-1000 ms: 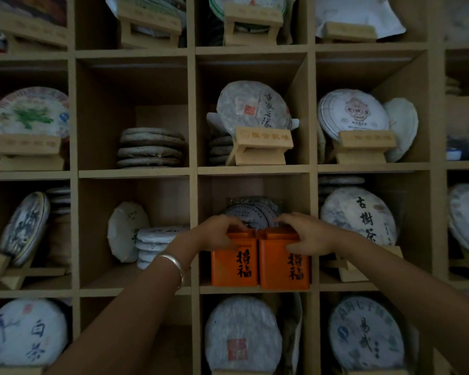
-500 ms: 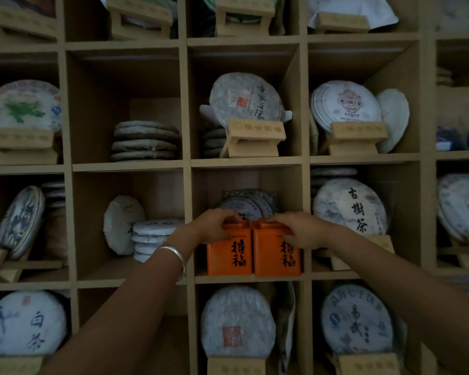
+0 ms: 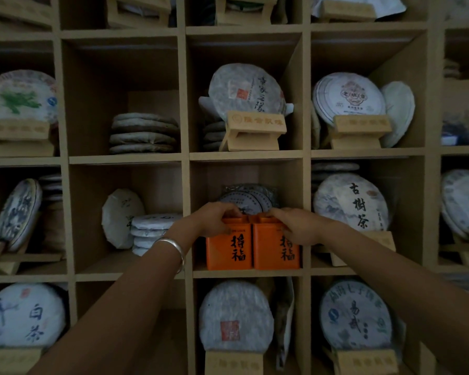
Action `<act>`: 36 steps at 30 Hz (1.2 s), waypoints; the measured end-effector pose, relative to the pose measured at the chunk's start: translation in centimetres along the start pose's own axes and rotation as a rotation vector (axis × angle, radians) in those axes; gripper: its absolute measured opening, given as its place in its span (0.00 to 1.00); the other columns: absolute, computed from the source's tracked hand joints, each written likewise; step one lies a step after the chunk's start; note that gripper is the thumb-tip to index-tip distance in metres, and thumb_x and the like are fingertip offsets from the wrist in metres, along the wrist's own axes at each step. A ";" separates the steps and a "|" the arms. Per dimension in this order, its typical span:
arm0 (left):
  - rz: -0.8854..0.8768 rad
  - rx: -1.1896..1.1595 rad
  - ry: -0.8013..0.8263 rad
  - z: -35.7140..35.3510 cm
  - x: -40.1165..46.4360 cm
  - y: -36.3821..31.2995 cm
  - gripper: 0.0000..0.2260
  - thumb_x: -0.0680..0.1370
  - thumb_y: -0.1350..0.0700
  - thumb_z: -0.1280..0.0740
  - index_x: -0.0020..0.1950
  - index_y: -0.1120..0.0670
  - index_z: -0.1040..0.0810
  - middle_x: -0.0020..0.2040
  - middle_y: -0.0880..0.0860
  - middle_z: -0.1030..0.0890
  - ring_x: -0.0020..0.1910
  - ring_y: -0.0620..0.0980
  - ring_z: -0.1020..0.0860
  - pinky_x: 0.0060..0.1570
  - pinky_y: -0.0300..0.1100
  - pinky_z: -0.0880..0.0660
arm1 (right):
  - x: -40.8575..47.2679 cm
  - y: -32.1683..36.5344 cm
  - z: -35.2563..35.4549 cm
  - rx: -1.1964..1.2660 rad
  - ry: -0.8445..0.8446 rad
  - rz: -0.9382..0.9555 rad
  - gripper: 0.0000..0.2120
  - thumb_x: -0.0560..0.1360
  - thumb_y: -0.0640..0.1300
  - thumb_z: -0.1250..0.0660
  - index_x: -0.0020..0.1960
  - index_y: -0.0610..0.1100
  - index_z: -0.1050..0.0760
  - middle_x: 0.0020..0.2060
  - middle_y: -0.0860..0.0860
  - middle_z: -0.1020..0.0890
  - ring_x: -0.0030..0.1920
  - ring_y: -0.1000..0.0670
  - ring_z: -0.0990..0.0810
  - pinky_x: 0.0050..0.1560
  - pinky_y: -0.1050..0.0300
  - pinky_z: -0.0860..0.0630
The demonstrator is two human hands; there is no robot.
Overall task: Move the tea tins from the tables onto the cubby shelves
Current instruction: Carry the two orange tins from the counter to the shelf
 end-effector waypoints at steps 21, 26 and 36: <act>0.002 -0.040 -0.010 -0.1 0.2 0.1 0.19 0.74 0.64 0.31 0.63 0.51 0.25 0.63 0.52 0.23 0.62 0.50 0.26 0.56 0.41 0.30 | -0.2 0.1 -0.6 -0.055 -0.013 0.003 0.27 0.78 0.41 0.42 0.75 0.50 0.45 0.64 0.40 0.29 0.60 0.40 0.25 0.58 0.51 0.26; 0.022 -0.043 0.010 -0.3 0.4 0.2 0.19 0.73 0.64 0.31 0.63 0.51 0.26 0.63 0.52 0.24 0.62 0.51 0.26 0.58 0.44 0.28 | 0.0 0.0 -0.5 -0.036 0.007 -0.008 0.26 0.77 0.41 0.41 0.73 0.50 0.43 0.63 0.41 0.28 0.59 0.41 0.25 0.58 0.51 0.26; 0.040 -0.050 -0.076 0.8 0.8 -2.4 0.17 0.77 0.56 0.32 0.65 0.52 0.26 0.65 0.54 0.25 0.63 0.53 0.27 0.58 0.41 0.31 | -0.4 0.4 1.5 0.028 -0.087 -0.060 0.15 0.77 0.44 0.41 0.62 0.40 0.35 0.54 0.41 0.24 0.51 0.44 0.24 0.46 0.54 0.27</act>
Point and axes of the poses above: each hand's wrist, its own x-axis towards the middle knuckle, its own z-axis out of the back of the hand, y = z × x, the point moved 8 cm from there along x, towards the middle knuckle
